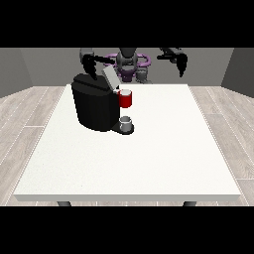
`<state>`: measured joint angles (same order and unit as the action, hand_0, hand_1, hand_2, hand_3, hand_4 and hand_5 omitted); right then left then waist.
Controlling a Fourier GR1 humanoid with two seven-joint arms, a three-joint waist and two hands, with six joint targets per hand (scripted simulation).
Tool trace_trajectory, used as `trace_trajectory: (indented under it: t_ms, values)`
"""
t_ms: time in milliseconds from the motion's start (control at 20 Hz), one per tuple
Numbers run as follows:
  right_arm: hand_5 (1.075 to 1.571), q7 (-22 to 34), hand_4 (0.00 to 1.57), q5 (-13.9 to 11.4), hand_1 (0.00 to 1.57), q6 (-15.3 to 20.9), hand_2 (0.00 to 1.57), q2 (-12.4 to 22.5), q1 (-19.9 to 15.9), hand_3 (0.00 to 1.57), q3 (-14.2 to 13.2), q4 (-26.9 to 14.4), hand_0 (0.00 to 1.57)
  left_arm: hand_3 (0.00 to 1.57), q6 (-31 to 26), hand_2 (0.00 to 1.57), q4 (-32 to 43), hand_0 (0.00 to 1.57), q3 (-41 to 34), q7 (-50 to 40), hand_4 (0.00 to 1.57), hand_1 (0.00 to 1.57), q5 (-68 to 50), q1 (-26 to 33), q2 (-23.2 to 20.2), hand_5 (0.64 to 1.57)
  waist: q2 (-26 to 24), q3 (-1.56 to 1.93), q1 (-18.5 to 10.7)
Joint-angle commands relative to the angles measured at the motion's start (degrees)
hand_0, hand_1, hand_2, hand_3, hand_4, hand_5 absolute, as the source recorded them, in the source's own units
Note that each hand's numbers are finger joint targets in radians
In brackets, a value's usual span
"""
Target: Insert the coffee pod into the coffee machine and close the lid
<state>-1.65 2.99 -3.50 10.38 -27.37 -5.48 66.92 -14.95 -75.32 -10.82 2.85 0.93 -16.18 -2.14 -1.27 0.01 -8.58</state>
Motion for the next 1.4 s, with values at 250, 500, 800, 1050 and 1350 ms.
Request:
trace_trajectory:
  t_ms: [250,500,800,1050,1350]
  values:
    - [1.571,0.26,0.00,-2.37,0.00,0.73,0.00,-0.82,-7.37,0.00,0.37,-4.92,0.00,0.00,0.80,0.00,-4.86,0.00,1.18,1.08,0.00,0.00,-1.03,2.60,-1.83,1.571,2.97,-0.01,0.45]
    - [1.571,-5.43,0.00,-3.48,0.00,0.22,0.00,0.00,-8.83,0.00,-0.59,-8.78,0.00,0.00,1.06,0.00,-6.34,0.00,0.70,-0.48,0.00,0.00,-3.38,1.42,-2.35,1.571,5.60,0.00,-0.36]
    - [1.571,-4.01,0.00,-4.73,0.00,0.00,0.00,-1.71,-8.63,0.00,1.42,-8.04,0.00,0.00,0.95,0.00,-4.78,0.00,0.03,1.46,0.00,0.00,-3.22,3.46,-4.33,1.571,4.66,-0.01,1.10]
    - [1.571,-5.56,0.00,-5.76,0.00,1.36,0.00,-3.18,-11.99,0.00,1.89,-9.79,0.00,0.00,4.95,0.00,-4.38,0.00,0.60,-0.45,0.00,0.00,-2.31,-2.32,-3.13,1.571,7.77,0.00,1.26]
    - [1.571,0.04,0.21,-6.61,0.00,-1.20,0.00,-3.15,-14.84,0.00,4.14,-6.23,0.00,0.00,3.70,0.00,2.24,0.00,-2.58,5.26,0.00,0.00,-3.13,-0.23,-6.17,1.571,6.12,-0.03,3.99]
